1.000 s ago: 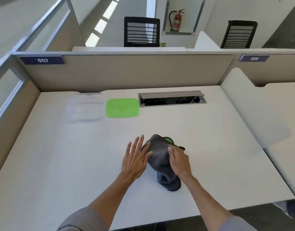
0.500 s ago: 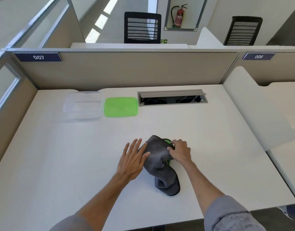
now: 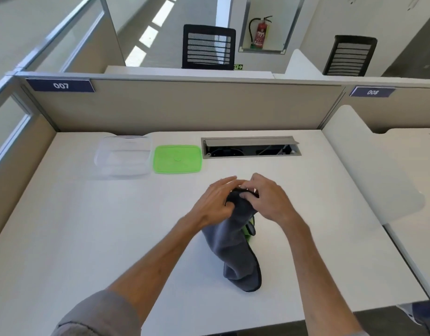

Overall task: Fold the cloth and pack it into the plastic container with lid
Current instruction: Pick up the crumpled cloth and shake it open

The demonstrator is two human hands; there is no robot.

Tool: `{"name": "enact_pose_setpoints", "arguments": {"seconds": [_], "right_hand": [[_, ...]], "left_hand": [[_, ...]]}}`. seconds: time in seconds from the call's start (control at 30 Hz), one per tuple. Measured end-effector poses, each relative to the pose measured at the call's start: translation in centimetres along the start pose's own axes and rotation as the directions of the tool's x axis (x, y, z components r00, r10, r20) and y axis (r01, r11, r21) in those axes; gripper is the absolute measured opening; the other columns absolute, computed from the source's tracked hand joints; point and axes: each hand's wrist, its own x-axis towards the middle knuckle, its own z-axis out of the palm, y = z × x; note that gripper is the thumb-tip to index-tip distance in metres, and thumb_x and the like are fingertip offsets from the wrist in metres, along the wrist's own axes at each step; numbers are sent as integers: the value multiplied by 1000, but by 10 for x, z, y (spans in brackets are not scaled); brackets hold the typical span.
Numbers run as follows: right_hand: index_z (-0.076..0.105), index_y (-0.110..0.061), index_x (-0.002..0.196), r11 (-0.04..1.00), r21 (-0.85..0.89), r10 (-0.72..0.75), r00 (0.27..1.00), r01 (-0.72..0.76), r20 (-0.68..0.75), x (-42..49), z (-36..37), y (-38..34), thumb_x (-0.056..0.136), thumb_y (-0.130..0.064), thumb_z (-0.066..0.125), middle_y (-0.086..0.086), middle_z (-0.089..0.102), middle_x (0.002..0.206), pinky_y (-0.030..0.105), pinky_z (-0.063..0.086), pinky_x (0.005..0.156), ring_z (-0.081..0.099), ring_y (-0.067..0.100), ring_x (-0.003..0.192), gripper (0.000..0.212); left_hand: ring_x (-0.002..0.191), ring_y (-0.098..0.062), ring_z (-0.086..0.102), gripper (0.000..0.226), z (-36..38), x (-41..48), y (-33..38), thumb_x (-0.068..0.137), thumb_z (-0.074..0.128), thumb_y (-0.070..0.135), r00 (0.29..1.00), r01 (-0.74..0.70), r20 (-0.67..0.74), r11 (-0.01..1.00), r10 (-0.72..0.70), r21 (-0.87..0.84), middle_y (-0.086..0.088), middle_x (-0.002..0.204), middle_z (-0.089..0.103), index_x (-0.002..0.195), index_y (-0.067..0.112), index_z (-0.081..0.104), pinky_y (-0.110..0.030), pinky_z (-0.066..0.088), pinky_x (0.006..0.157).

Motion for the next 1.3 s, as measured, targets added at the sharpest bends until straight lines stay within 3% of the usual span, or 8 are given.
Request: {"name": "enact_pose_setpoints", "arguments": {"seconds": [0.1, 0.23, 0.3, 0.5, 0.6, 0.87, 1.07, 1.3], "right_hand": [[80, -35, 97, 999, 48, -22, 1000, 23, -15, 2, -35, -16, 95, -35, 79, -7, 66, 95, 43, 53, 83, 60, 13, 79, 3], [78, -32, 86, 987, 145, -68, 998, 70, -15, -4, -81, -36, 88, -33, 85, -10, 66, 89, 35, 44, 72, 52, 7, 64, 8], [79, -31, 85, 984, 141, -109, 994, 111, -21, -10, -101, -48, 90, -31, 85, -10, 67, 89, 33, 43, 70, 51, 8, 64, 8], [78, -33, 91, 978, 96, -174, 978, 186, -119, -20, -133, -64, 88, -46, 78, -11, 67, 94, 49, 54, 82, 62, 16, 79, 14], [78, -30, 93, 976, 76, -190, 971, 203, -148, -22, -141, -66, 93, -39, 82, -12, 68, 96, 53, 55, 82, 63, 17, 83, 9], [77, -30, 89, 975, 105, -176, 971, 194, -162, -19, -134, -60, 93, -28, 84, -12, 69, 93, 48, 53, 82, 62, 14, 81, 9], [74, -32, 84, 982, 130, -113, 981, 134, -158, -14, -132, -42, 93, -24, 84, -13, 68, 88, 45, 52, 81, 61, 20, 81, 16], [75, -34, 84, 995, 100, -11, 991, 25, -133, -2, -122, -1, 93, -25, 82, -20, 70, 92, 55, 57, 91, 68, 22, 93, 15]], "left_hand": [[102, -28, 68, 51, -24, 1, 15, 76, 55, 18, 998, -16, -60, 999, 15, -30, 0, 111, 79, 124, 23, 69, -45, 56, 91], [88, -24, 55, 7, -46, -4, 17, 87, 62, 28, 997, -53, -59, 998, 51, -42, 5, 85, 63, 86, 21, 60, -47, 49, 82], [88, -21, 54, 23, -57, -11, 18, 97, 65, 42, 998, -64, -26, 997, 63, -42, 10, 83, 58, 80, 33, 52, -49, 49, 82], [89, -28, 62, 71, -99, -26, 14, 91, 58, 83, 998, 57, 8, 996, -57, 61, -3, 87, 69, 87, 12, 61, -49, 51, 81], [74, -21, 53, 61, -117, -31, 6, 89, 74, 73, 992, 123, -4, 992, -123, 26, 4, 74, 60, 79, 17, 54, -41, 40, 67], [68, -15, 45, 49, -156, -64, -28, 88, 85, 58, 981, 165, -111, 985, -159, 47, 3, 73, 57, 81, 20, 56, -37, 37, 67], [89, -30, 62, 39, -180, -94, -43, 83, 90, 57, 950, 299, -83, 954, -300, -20, -8, 91, 73, 93, 22, 76, -42, 48, 79], [79, 3, 62, 19, -194, -92, -41, 91, 88, 37, 934, 252, -234, 963, -269, -99, 0, 97, 73, 102, 21, 86, -12, 43, 76]]}}
